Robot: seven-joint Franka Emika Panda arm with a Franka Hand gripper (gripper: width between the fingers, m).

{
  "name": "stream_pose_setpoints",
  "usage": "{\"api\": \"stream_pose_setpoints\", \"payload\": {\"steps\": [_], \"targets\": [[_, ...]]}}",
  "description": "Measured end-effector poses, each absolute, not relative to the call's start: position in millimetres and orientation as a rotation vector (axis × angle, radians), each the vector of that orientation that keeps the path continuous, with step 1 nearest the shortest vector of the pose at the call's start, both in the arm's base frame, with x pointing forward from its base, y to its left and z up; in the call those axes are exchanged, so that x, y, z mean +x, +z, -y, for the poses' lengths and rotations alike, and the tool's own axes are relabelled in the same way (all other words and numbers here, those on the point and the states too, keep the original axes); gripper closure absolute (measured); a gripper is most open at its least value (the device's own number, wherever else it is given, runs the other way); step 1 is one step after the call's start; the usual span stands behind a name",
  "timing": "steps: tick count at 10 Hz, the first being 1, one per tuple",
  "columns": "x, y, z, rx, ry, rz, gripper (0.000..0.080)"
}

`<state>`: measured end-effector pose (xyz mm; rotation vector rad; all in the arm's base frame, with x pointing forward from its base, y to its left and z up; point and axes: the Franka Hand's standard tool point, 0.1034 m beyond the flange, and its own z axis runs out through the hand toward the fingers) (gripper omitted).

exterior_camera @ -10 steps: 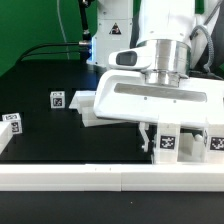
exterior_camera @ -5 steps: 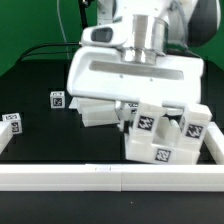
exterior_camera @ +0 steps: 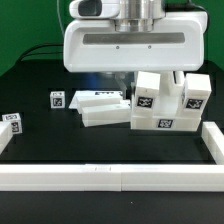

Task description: Assemble chair

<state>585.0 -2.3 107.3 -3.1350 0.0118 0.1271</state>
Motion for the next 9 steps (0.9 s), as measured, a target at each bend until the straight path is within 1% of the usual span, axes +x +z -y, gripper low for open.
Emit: {"api": "stream_pose_setpoints", "payload": {"steps": [2, 3, 4, 5, 6, 7, 8, 9], "targets": [[588.7, 104.3, 1.3, -3.139, 0.309, 0.014, 0.0770], [581.6, 103.7, 1.9, -3.110, 0.469, -0.001, 0.0770], [580.6, 102.6, 1.4, -3.098, 0.587, -0.031, 0.0770], [580.7, 104.3, -4.7, -3.085, 0.783, -0.086, 0.0770], [585.2, 101.8, -5.8, -3.046, 0.982, -0.126, 0.0770], [595.0, 96.0, -1.3, -3.029, 1.081, -0.159, 0.0770], [597.3, 92.6, -1.0, -2.989, 1.221, -0.184, 0.0770], [601.4, 88.1, -4.0, -2.987, 1.222, -0.139, 0.0770]]}}
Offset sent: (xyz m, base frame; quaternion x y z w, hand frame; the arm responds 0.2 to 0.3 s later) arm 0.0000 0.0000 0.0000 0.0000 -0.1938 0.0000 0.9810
